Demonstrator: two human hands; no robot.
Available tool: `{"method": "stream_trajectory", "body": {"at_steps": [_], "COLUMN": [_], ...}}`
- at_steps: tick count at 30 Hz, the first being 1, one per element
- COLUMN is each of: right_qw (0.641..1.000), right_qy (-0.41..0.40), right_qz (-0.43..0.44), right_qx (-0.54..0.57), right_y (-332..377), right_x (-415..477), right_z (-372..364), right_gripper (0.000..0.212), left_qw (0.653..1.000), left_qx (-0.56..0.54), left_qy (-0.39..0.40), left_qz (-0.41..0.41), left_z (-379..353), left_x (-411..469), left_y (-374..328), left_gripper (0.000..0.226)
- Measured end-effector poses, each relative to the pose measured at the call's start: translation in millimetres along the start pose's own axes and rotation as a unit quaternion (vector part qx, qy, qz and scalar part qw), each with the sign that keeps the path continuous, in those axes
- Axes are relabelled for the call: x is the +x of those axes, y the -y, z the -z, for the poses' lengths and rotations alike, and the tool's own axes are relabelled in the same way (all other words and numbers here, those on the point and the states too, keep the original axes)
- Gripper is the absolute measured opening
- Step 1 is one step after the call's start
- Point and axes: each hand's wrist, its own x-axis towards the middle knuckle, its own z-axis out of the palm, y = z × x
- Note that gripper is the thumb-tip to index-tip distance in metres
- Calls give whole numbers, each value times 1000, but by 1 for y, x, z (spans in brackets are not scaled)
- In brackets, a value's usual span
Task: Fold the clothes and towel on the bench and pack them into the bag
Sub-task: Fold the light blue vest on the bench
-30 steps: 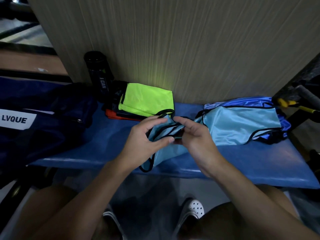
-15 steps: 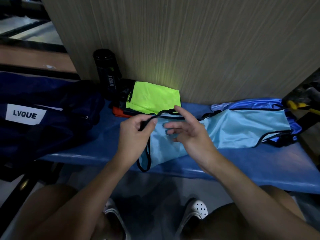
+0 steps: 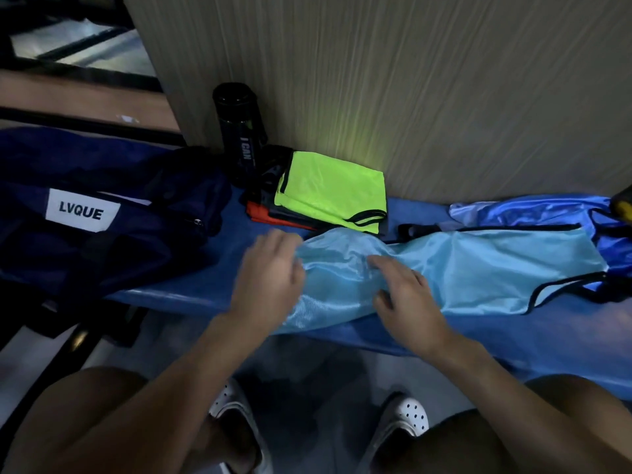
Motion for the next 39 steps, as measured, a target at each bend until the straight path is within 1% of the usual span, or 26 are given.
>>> {"method": "stream_trajectory", "body": {"at_steps": [2, 4, 5, 7, 10, 12, 15, 16, 17, 19, 20, 21, 22, 23, 24, 25, 27, 28, 30, 32, 34, 35, 37, 39], "right_qw": [996, 988, 984, 979, 974, 975, 970, 970, 972, 984, 990, 994, 994, 990, 988, 987, 983, 980, 969, 961, 965, 972, 985, 986], "right_qy": [48, 72, 76, 81, 100, 106, 115, 116, 117, 111, 87, 44, -3, -37, -50, -51, -12, 25, 110, 140, 116, 80, -17, -94], "right_qz": [8, 18, 21, 12, -24, -35, 6, 23, 41, 55, 57, 61, 62, 55, 35, 17, -29, -56, -108, -136, -138, -124, -69, -16], "right_qx": [-73, -137, -160, -188, -204, -192, -213, -213, -201, -128, -90, -77, -95, -121, -139, -154, -180, -190, -194, -195, -190, -185, -159, -134], "right_y": [-6, -12, -15, -21, -30, -32, -24, -21, -19, -14, -13, -14, -17, -22, -27, -31, -40, -46, -59, -69, -74, -75, -74, -73], "right_x": [0, 0, 0, 2, 5, 4, -1, -3, -4, -3, -2, -2, -2, -1, 0, 1, 3, 4, 8, 10, 13, 13, 9, 4], "right_z": [-6, -12, -13, -12, -9, -9, -9, -8, -7, -2, 0, 1, 1, 1, 1, 1, -1, -2, -2, -1, 0, 1, 3, 5], "right_gripper": [55, 56, 61, 68, 73, 74, 70, 70, 70, 67, 62, 54, 48, 47, 48, 49, 54, 55, 56, 57, 55, 53, 47, 43], "left_qw": [996, 985, 978, 968, 960, 956, 948, 948, 949, 956, 968, 981, 989, 993, 991, 986, 966, 957, 948, 946, 947, 948, 953, 961], "left_qx": [-5, 42, 78, 130, 151, 159, 154, 150, 146, 131, 112, 80, 41, 8, -3, 13, 96, 132, 169, 183, 186, 183, 167, 141], "left_qy": [85, 167, 191, 215, 231, 238, 271, 275, 277, 259, 224, 179, 141, 120, 130, 165, 238, 256, 270, 268, 261, 261, 254, 236], "left_qz": [-29, -7, -5, -24, -53, -67, -60, -53, -45, -24, -19, -15, -9, 0, 9, 17, 24, 17, 1, -10, -7, 1, 19, 15], "left_z": [-14, -30, -36, -40, -37, -32, -22, -20, -16, -13, -13, -14, -16, -19, -22, -25, -32, -35, -37, -34, -30, -29, -28, -27], "left_x": [-10, -19, -23, -28, -26, -22, -8, -4, 1, 7, 8, 6, 3, 0, -3, -8, -17, -19, -19, -16, -11, -9, -7, -7], "left_y": [-11, -6, 1, 14, 31, 41, 54, 58, 59, 58, 53, 44, 34, 25, 18, 14, 15, 20, 32, 42, 50, 53, 51, 41], "left_gripper": [40, 53, 58, 65, 65, 66, 77, 76, 71, 61, 59, 56, 52, 53, 61, 69, 74, 74, 72, 71, 71, 71, 73, 74]}}
